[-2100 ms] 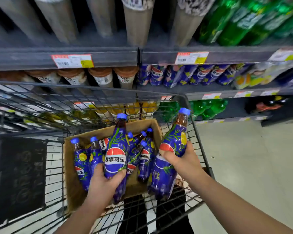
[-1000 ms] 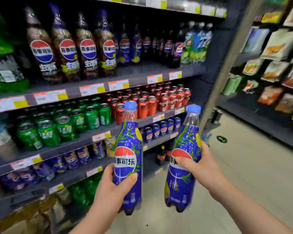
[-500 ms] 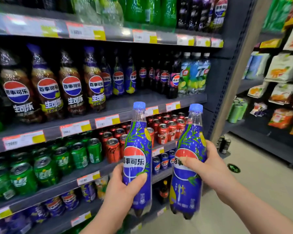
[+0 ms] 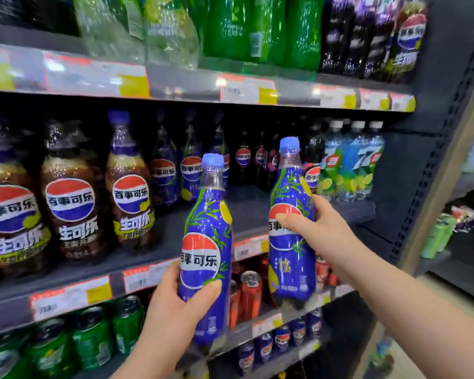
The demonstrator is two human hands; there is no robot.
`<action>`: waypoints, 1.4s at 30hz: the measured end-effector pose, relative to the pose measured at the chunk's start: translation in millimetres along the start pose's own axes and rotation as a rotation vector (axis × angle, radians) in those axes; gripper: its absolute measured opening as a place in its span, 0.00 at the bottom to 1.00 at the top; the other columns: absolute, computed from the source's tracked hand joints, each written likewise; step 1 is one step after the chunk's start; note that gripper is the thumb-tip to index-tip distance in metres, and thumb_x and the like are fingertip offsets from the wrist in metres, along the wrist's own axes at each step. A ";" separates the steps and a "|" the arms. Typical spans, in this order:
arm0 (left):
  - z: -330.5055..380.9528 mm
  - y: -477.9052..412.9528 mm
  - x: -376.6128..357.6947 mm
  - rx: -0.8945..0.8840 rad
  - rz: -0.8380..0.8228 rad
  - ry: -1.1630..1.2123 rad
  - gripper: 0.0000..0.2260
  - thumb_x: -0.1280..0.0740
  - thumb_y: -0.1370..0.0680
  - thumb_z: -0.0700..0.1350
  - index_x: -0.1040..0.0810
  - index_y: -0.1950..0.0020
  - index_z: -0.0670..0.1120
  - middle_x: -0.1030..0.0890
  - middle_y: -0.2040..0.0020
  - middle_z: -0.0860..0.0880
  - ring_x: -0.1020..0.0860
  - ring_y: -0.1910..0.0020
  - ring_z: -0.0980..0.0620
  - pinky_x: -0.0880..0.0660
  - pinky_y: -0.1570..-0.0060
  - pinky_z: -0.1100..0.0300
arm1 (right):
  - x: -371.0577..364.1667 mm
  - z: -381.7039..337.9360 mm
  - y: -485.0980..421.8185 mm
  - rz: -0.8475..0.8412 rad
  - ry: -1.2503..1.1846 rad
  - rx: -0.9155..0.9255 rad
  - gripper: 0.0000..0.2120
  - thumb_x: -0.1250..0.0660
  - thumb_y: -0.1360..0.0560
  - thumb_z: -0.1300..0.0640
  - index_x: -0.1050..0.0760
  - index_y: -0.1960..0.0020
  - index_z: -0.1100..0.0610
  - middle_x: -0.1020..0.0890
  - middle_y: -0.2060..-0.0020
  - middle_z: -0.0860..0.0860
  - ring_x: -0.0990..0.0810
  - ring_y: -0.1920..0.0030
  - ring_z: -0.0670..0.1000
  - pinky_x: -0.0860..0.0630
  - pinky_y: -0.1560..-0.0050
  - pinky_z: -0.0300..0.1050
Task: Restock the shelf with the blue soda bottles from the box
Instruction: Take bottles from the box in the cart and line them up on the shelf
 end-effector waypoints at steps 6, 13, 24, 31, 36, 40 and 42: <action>7.3 -23.9 1.3 -0.066 0.157 -0.079 0.21 0.30 0.51 0.59 0.25 0.59 0.64 0.17 0.59 0.63 0.20 0.64 0.63 0.25 0.56 0.56 | -21.6 -2.7 -107.1 -0.045 -0.062 0.049 0.18 0.25 0.36 0.54 0.26 0.49 0.52 0.17 0.53 0.51 0.18 0.58 0.49 0.22 0.56 0.44; 18.0 -30.7 -18.8 -0.113 0.345 -0.049 0.25 0.29 0.50 0.57 0.24 0.55 0.56 0.16 0.58 0.59 0.19 0.64 0.62 0.25 0.58 0.57 | -43.7 -2.6 -201.5 -0.057 -0.052 0.174 0.25 0.23 0.38 0.54 0.31 0.45 0.54 0.20 0.57 0.48 0.20 0.54 0.51 0.23 0.49 0.48; 27.2 -29.8 -22.8 -0.143 0.514 -0.060 0.22 0.29 0.51 0.57 0.25 0.57 0.61 0.16 0.60 0.59 0.19 0.65 0.62 0.25 0.57 0.55 | -85.7 17.2 -267.2 -0.158 -0.027 0.137 0.40 0.23 0.37 0.62 0.40 0.31 0.59 0.24 0.39 0.58 0.24 0.40 0.58 0.26 0.39 0.53; 30.6 -33.5 -17.6 -0.134 0.504 -0.054 0.25 0.29 0.51 0.57 0.25 0.54 0.59 0.16 0.59 0.60 0.18 0.64 0.61 0.26 0.59 0.58 | -85.5 24.2 -275.6 -0.316 -0.120 0.071 0.39 0.26 0.34 0.66 0.41 0.29 0.55 0.24 0.40 0.56 0.24 0.47 0.53 0.27 0.47 0.48; 31.9 -41.7 -19.6 -0.118 0.481 -0.030 0.26 0.29 0.51 0.56 0.25 0.54 0.58 0.16 0.60 0.61 0.18 0.63 0.62 0.27 0.63 0.61 | -83.1 33.4 -276.7 -0.296 -0.007 0.094 0.42 0.23 0.37 0.63 0.41 0.30 0.56 0.23 0.41 0.54 0.23 0.43 0.54 0.25 0.44 0.50; 32.0 -48.8 -20.8 -0.100 0.458 -0.021 0.24 0.27 0.49 0.53 0.26 0.54 0.58 0.16 0.60 0.62 0.18 0.62 0.61 0.26 0.64 0.62 | -82.4 44.9 -275.4 -0.236 0.078 0.101 0.41 0.21 0.39 0.62 0.39 0.32 0.58 0.24 0.38 0.57 0.24 0.40 0.57 0.26 0.42 0.51; 33.0 -51.8 -21.3 -0.101 0.444 -0.024 0.24 0.27 0.49 0.53 0.27 0.54 0.58 0.17 0.60 0.63 0.18 0.61 0.60 0.26 0.64 0.62 | -82.6 46.8 -276.4 -0.255 0.056 0.090 0.40 0.23 0.38 0.64 0.39 0.31 0.57 0.25 0.38 0.57 0.24 0.40 0.57 0.26 0.45 0.49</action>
Point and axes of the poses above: each hand's wrist, its own y-axis away from the middle knuckle, its own x-axis out of the back of the hand, z = x × y, the point moved 6 cm from there along -y, towards the middle knuckle
